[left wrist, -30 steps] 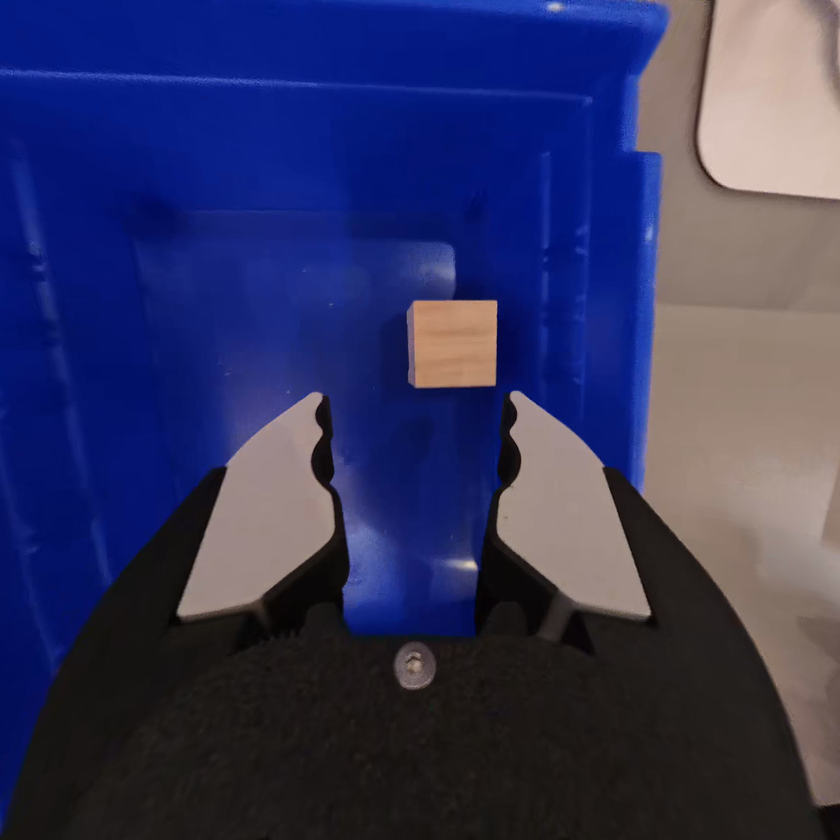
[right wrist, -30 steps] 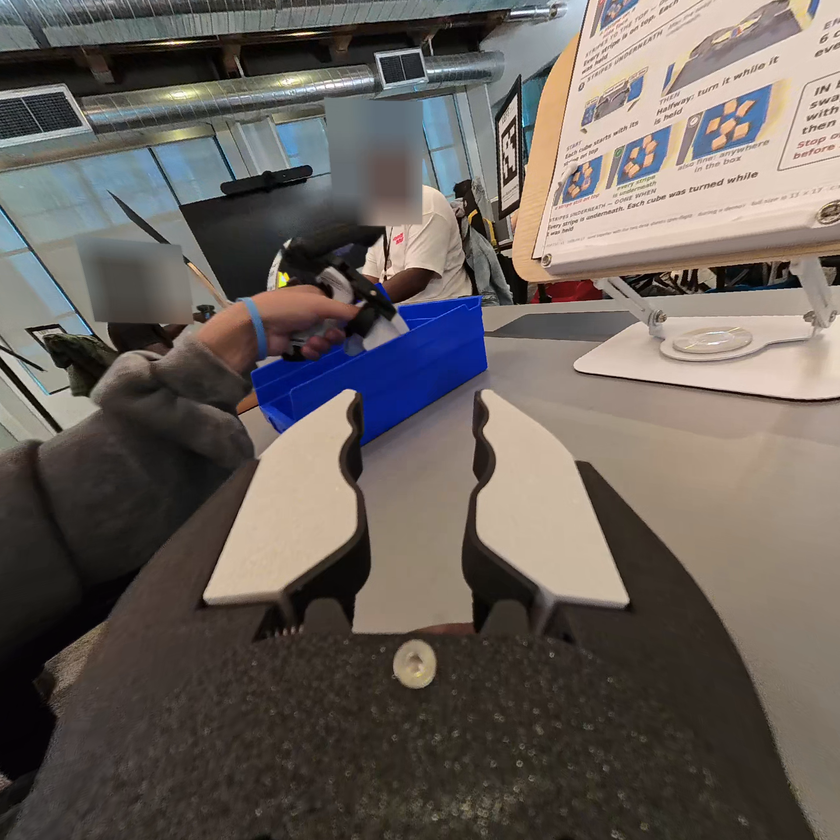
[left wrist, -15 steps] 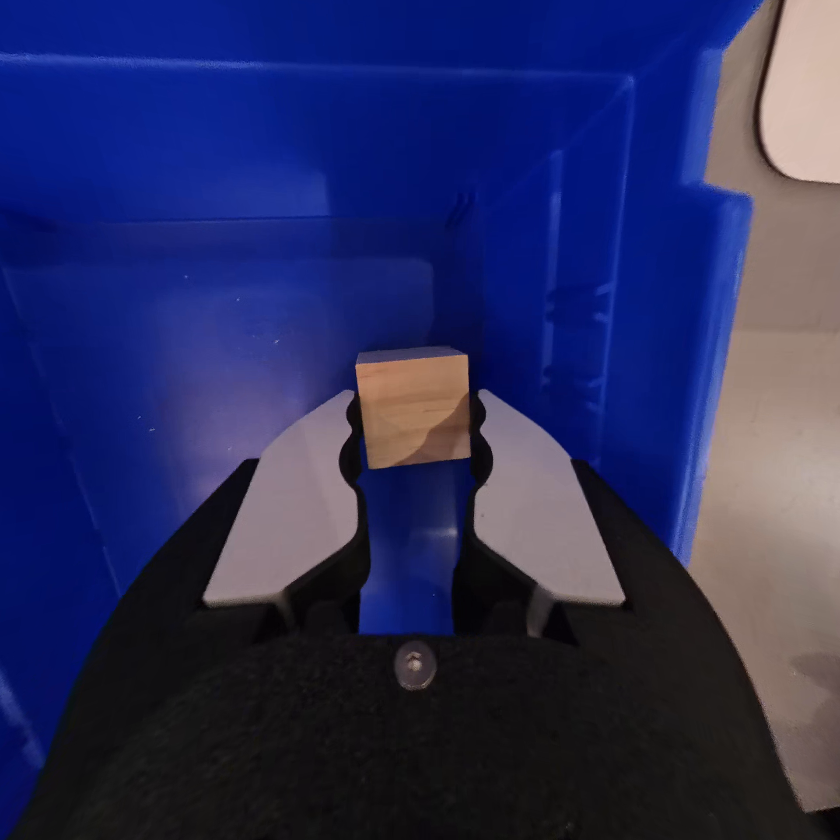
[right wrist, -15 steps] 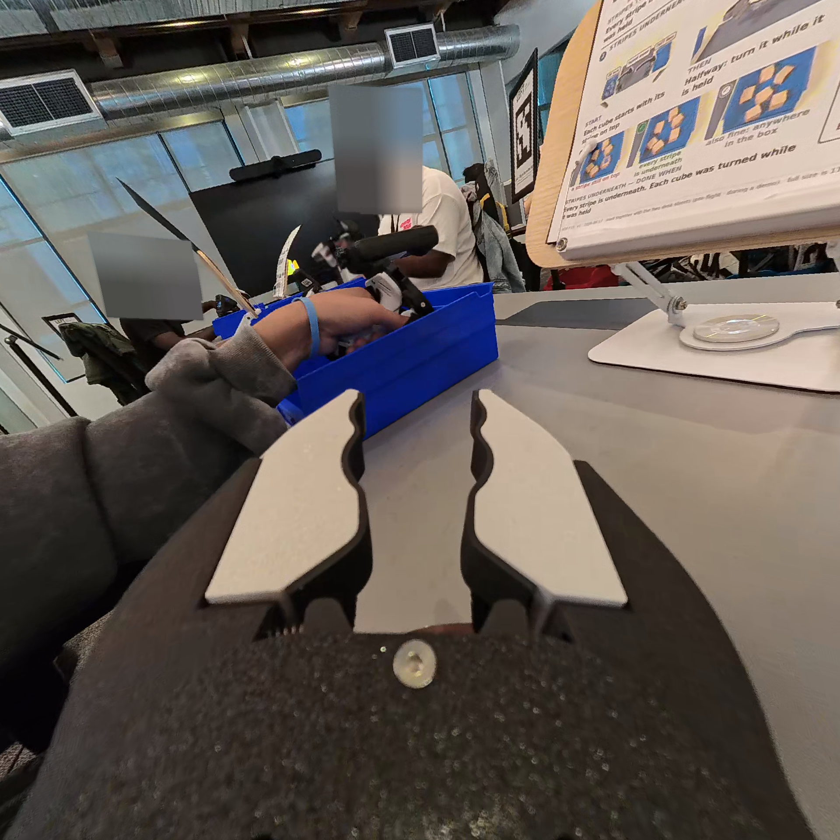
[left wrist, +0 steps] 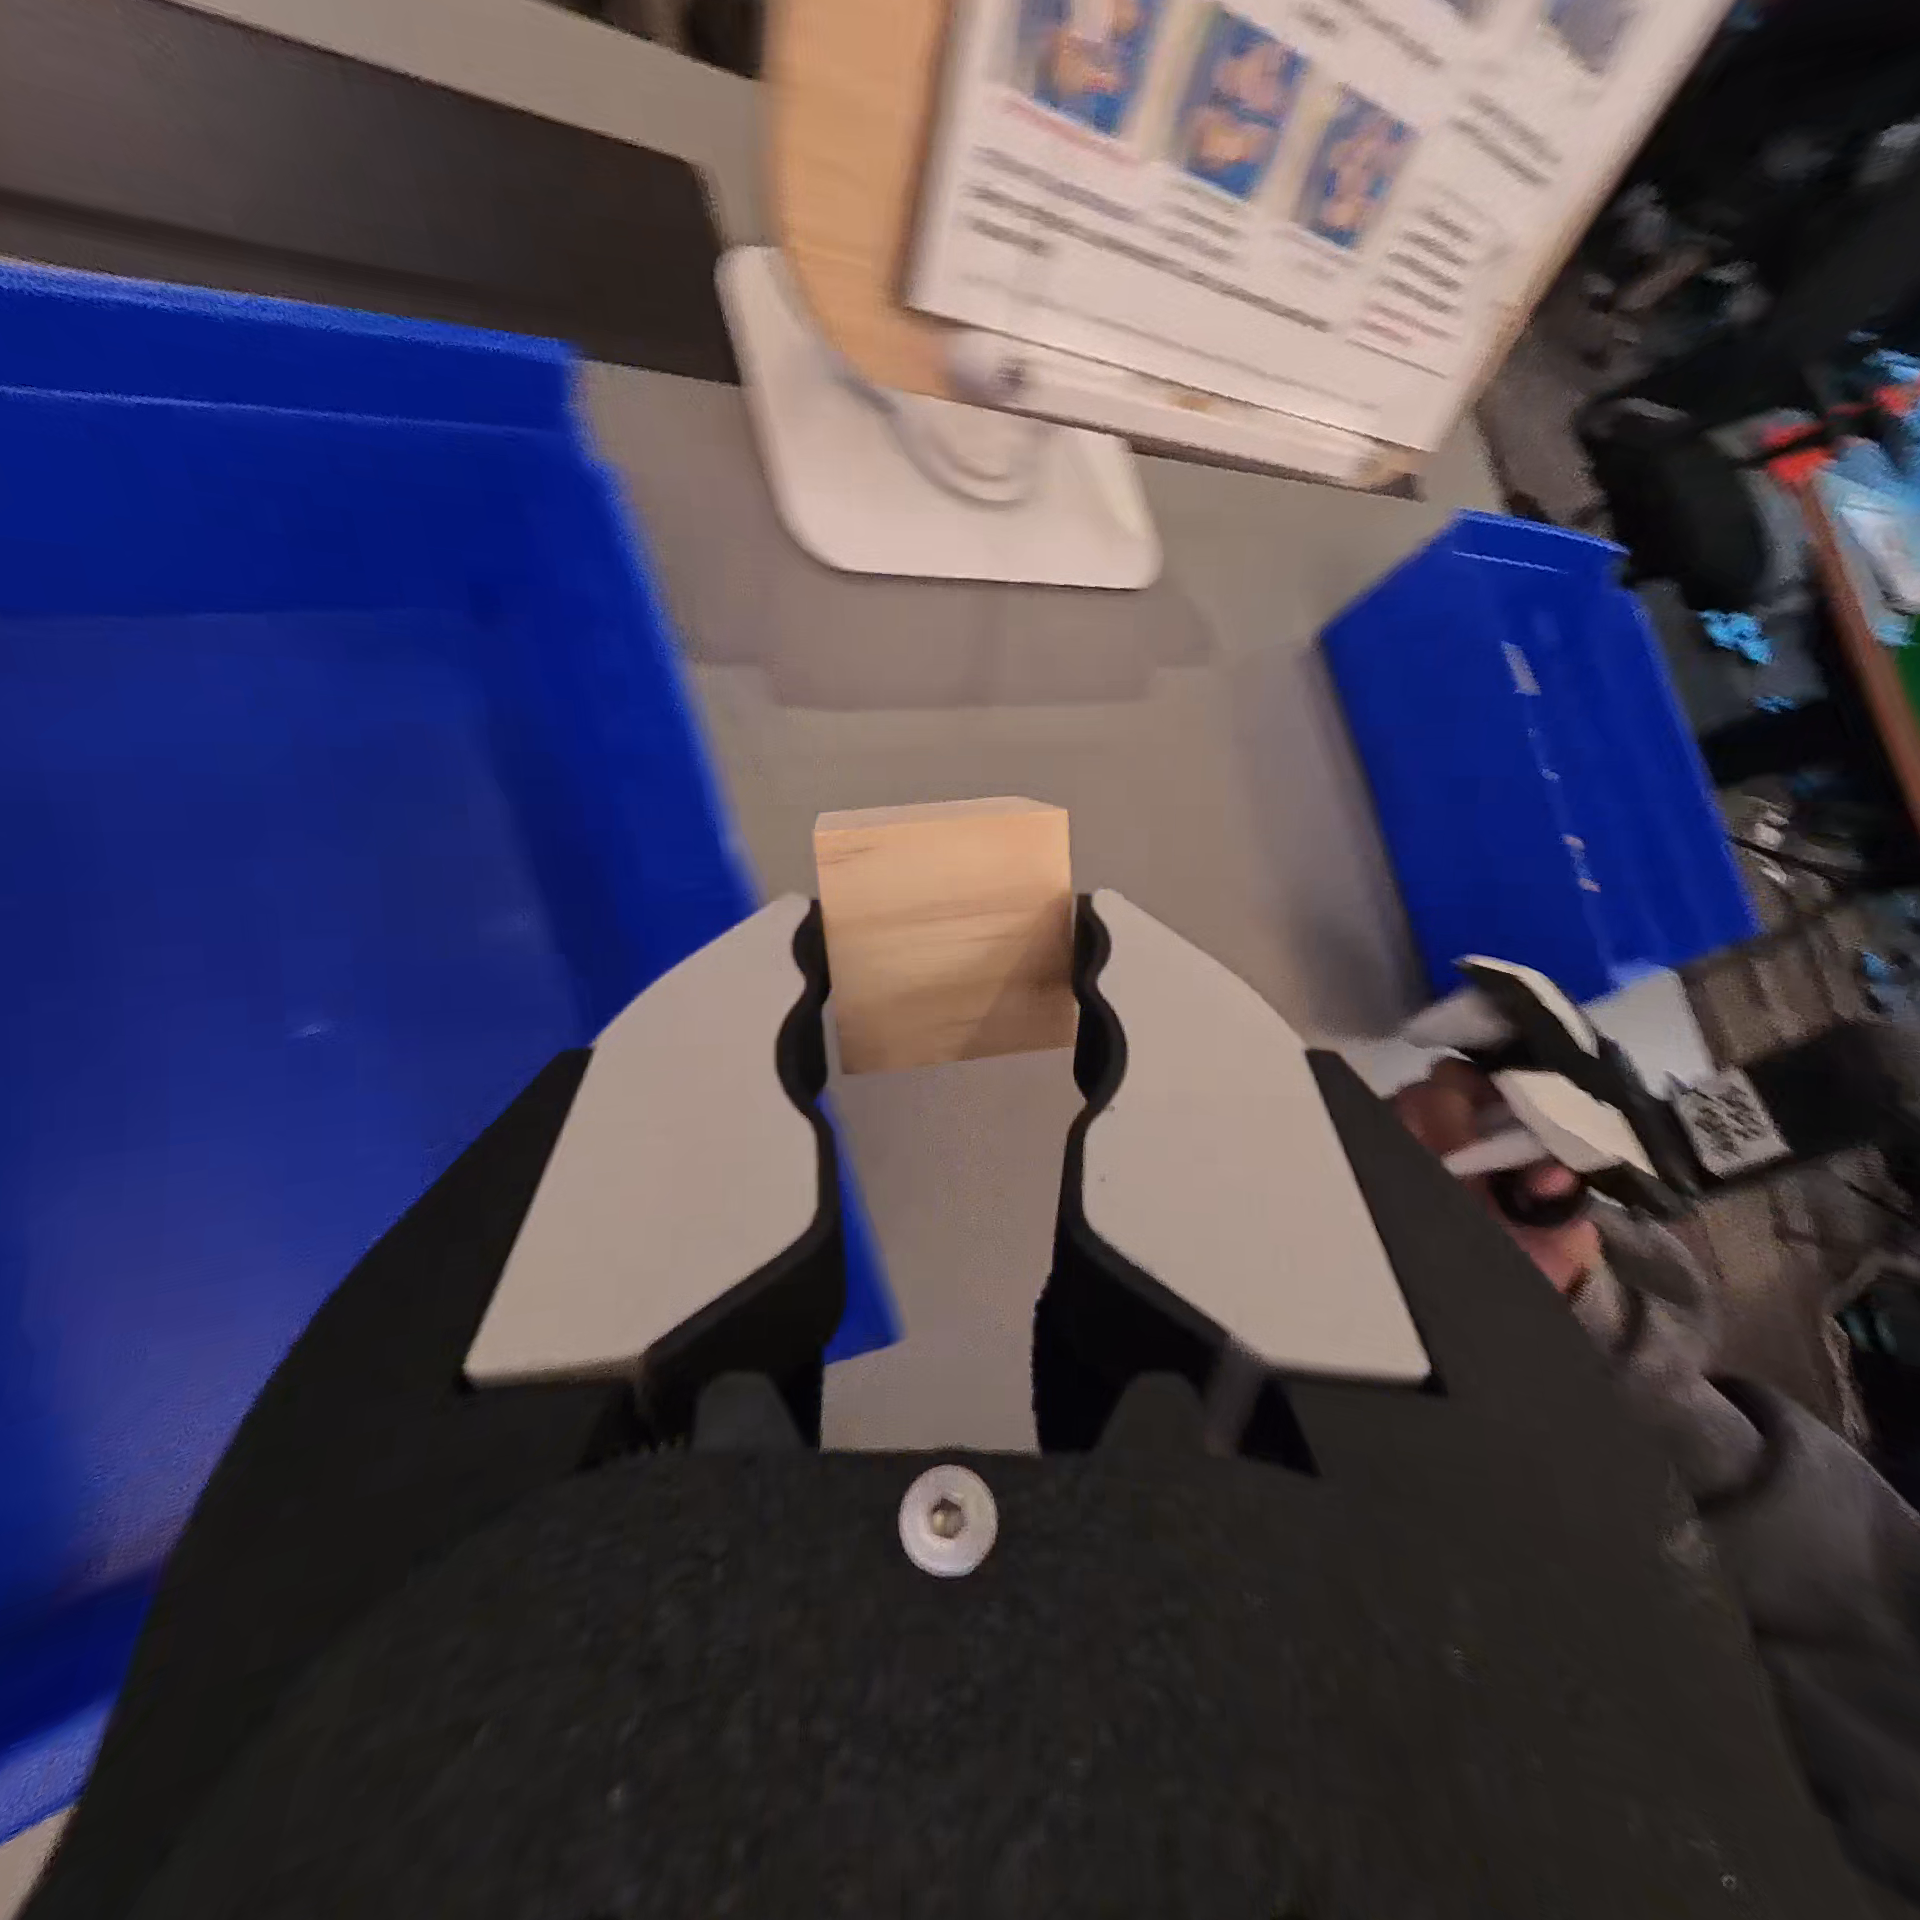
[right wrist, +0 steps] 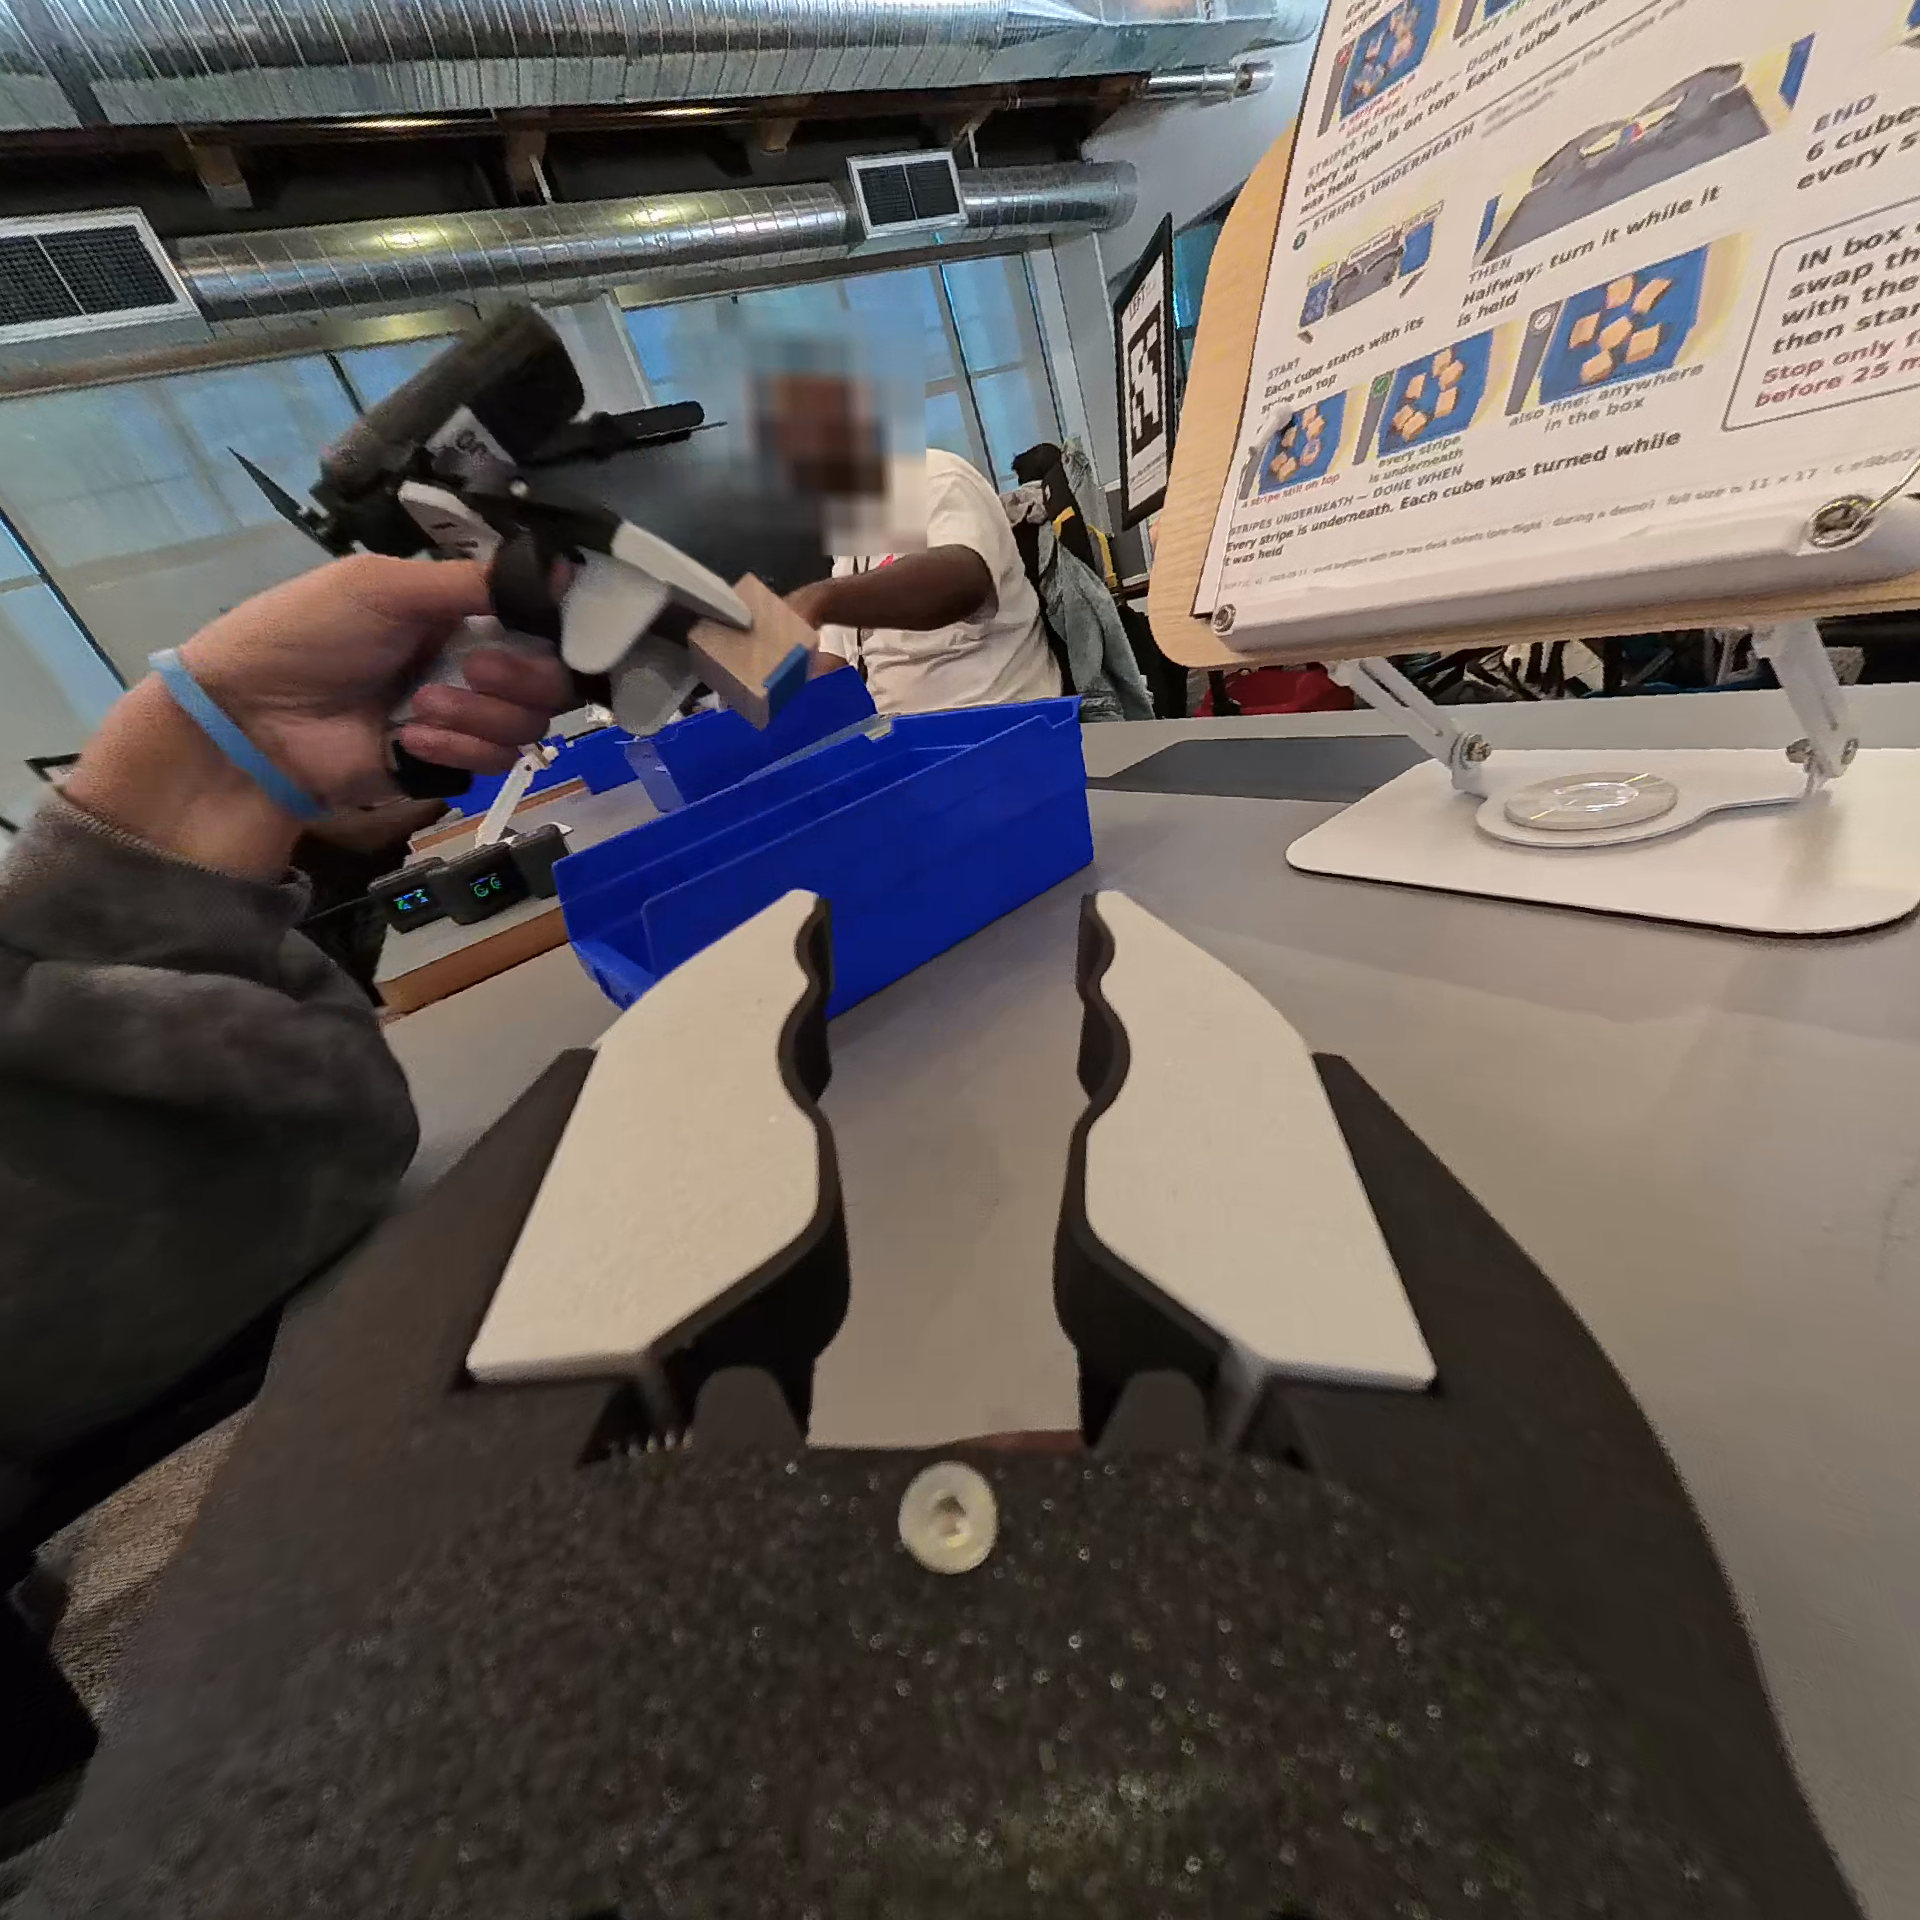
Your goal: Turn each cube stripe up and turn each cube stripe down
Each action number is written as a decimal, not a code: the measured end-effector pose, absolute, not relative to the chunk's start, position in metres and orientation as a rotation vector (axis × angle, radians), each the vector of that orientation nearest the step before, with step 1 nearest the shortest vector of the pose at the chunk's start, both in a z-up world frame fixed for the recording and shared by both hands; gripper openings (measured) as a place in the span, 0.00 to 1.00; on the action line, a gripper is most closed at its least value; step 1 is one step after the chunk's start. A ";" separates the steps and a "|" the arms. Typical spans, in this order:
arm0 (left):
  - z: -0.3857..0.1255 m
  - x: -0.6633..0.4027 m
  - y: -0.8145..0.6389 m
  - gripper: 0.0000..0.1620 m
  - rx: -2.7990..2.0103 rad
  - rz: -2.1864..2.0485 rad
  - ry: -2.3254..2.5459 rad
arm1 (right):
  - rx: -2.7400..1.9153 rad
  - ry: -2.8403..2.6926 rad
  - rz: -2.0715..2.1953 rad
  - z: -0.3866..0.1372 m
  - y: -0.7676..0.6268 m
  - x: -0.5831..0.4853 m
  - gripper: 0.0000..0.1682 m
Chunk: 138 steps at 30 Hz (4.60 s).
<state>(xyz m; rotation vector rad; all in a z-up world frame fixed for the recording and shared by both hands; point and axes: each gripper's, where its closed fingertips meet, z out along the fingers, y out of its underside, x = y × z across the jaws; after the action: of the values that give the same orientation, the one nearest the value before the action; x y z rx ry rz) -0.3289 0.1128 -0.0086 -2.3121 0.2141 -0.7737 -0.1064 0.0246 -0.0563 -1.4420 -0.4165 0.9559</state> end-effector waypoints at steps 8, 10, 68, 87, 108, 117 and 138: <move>-0.005 -0.178 0.075 0.27 -2.148 -1.280 0.476 | -1.452 -0.468 0.942 -0.059 0.024 -0.110 0.27; -0.001 -0.154 0.062 0.27 -2.110 -1.461 0.487 | -1.452 -0.501 0.930 -0.059 0.023 -0.110 0.28; 0.027 -0.162 0.021 0.37 -2.057 -1.610 0.566 | -2.739 -0.118 -0.027 -0.153 0.060 0.142 0.26; 0.018 -0.160 0.024 0.37 -2.105 -1.476 0.589 | -1.835 -0.369 0.364 0.017 0.071 0.062 0.36; -0.096 -0.218 0.099 0.45 -2.079 -0.425 0.247 | -1.601 -0.403 0.466 -0.073 0.058 -0.078 0.38; -0.123 -0.210 0.086 0.37 -2.062 -0.478 0.259 | -1.600 -0.424 0.470 -0.079 0.055 -0.080 0.37; -0.089 0.062 0.005 0.51 -1.819 -0.718 0.595 | -1.475 0.033 -0.230 0.023 -0.044 0.249 0.38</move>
<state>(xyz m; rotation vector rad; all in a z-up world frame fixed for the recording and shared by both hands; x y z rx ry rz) 0.0625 0.0053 -0.0887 -1.8195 0.5954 -0.7181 0.2492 -0.0443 0.0226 -1.4755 0.0328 -0.2303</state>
